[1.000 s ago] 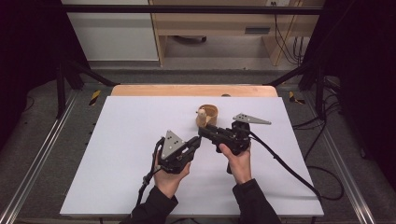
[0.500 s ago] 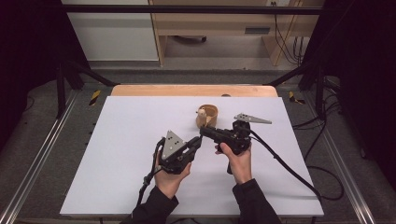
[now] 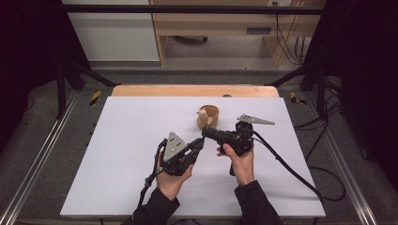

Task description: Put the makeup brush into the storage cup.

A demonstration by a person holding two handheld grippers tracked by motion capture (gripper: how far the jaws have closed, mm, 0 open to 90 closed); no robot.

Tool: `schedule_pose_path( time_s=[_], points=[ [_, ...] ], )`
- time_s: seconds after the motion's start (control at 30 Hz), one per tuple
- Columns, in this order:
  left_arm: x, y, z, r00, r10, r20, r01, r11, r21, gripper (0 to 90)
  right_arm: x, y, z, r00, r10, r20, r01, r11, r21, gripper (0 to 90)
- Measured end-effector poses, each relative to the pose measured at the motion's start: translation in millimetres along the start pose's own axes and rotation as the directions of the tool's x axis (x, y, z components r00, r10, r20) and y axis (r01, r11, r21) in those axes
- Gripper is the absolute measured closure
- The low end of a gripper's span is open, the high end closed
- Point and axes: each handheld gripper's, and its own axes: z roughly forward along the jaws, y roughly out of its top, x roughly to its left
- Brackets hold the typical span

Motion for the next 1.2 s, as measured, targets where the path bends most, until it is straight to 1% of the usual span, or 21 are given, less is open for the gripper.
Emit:
schedule_pose_path(
  time_s=[0.03,0.07,0.1,0.13,0.27,0.3,0.33,0.37,0.43,0.47,0.5,0.63,0.7,0.73,0.8,0.83,0.9,1.0,1.1,1.2],
  points=[
    [1.0,0.2,0.1,1.0,0.001,0.005,-0.001,1.0,0.001,80.8,0.2,0.3,-0.7,1.0,-0.004,0.002,0.004,1.0,0.002,83.9],
    [2.4,0.7,0.1,0.9999,-0.002,0.011,0.002,1.0,0.0,74.7,-0.1,0.3,-1.2,0.9999,-0.01,0.003,0.01,1.0,0.0,83.9],
    [4.1,1.1,-0.4,0.9995,-0.006,0.03,0.006,1.0,-0.004,70.0,0.1,0.7,-2.2,0.9999,-0.011,0.008,0.011,1.0,0.0,83.9],
    [5.9,1.9,-1.7,0.9991,-0.006,0.043,0.007,0.9999,-0.009,67.4,-0.3,1.0,-3.1,0.9997,-0.022,0.012,0.022,1.0,-0.005,83.9],
    [10.9,5.1,-5.1,0.9983,0.008,0.057,-0.007,1.0,-0.005,54.8,-1.5,3.3,-6.9,0.9976,-0.053,0.045,0.053,0.998,-0.013,84.0],
    [12.4,5.9,-6.1,0.9981,0.004,0.062,-0.004,1.0,0.0,52.9,-1.1,3.8,-8.1,0.997,-0.055,0.055,0.055,0.998,-0.007,84.0],
    [14.3,6.9,-7.3,0.9977,0.007,0.068,-0.007,0.9999,0.008,51.5,-1.7,4.0,-9.1,0.9956,-0.071,0.061,0.072,0.997,-0.006,83.9],
    [15.6,7.7,-8.1,0.9973,0.011,0.072,-0.012,0.9998,0.013,49.8,-1.6,4.0,-10.4,0.9952,-0.075,0.062,0.076,0.997,-0.008,84.0],
    [18.9,9.9,-11.5,0.9966,0.035,0.075,-0.037,0.999,0.024,46.7,-1.9,4.5,-12.8,0.9941,-0.086,0.066,0.087,0.996,-0.014,84.0],
    [20.4,10.7,-13.3,0.996,0.045,0.078,-0.047,0.9985,0.027,45.0,-1.7,4.9,-14.2,0.9942,-0.084,0.067,0.085,0.996,-0.015,84.0],
    [22.5,11.8,-15.6,0.9952,0.048,0.085,-0.051,0.9982,0.03,43.6,-2.1,5.2,-15.3,0.9933,-0.092,0.07,0.093,0.995,-0.02,84.0],
    [28.8,13.6,-21.7,0.9939,0.064,0.09,-0.067,0.9972,0.034,36.7,-1.7,7.1,-19.0,0.9903,-0.115,0.078,0.117,0.993,-0.021,83.9],
    [32.5,13.0,-24.5,0.9941,0.07,0.082,-0.074,0.9963,0.042,32.0,-1.3,8.0,-20.9,0.9878,-0.131,0.084,0.133,0.991,-0.021,83.9],
    [34.7,12.4,-25.1,0.9941,0.069,0.083,-0.073,0.9961,0.049,29.4,-1.5,8.2,-21.5,0.986,-0.142,0.087,0.145,0.989,-0.023,83.9],
    [39.8,11.0,-26.4,0.9938,0.059,0.095,-0.066,0.9955,0.068,26.0,-1.8,8.7,-22.1,0.984,-0.151,0.094,0.154,0.988,-0.017,83.9],
    [42.7,9.6,-27.9,0.9937,0.063,0.093,-0.07,0.9948,0.074,24.1,-2.0,8.7,-22.3,0.9826,-0.156,0.101,0.158,0.987,-0.016,83.8],
    [46.6,7.3,-30.6,0.9944,0.064,0.084,-0.07,0.9948,0.073,21.2,-1.9,9.2,-23.4,0.9801,-0.164,0.111,0.166,0.986,-0.009,83.9],
    [54.6,3.0,-35.9,0.9951,0.049,0.086,-0.055,0.9956,0.076,17.5,-2.3,9.8,-24.3,0.9778,-0.173,0.118,0.175,0.984,-0.008,83.9],
    [62.4,-1.5,-42.1,0.9971,0.036,0.067,-0.041,0.9965,0.073,14.9,-2.7,10.7,-26.2,0.9717,-0.196,0.132,0.199,0.98,-0.007,83.8],
    [70.7,-6.3,-48.5,0.9992,0.017,0.037,-0.019,0.9977,0.064,13.1,-3.3,11.2,-27.4,0.9676,-0.207,0.144,0.21,0.978,-0.005,83.7]
  ],
)
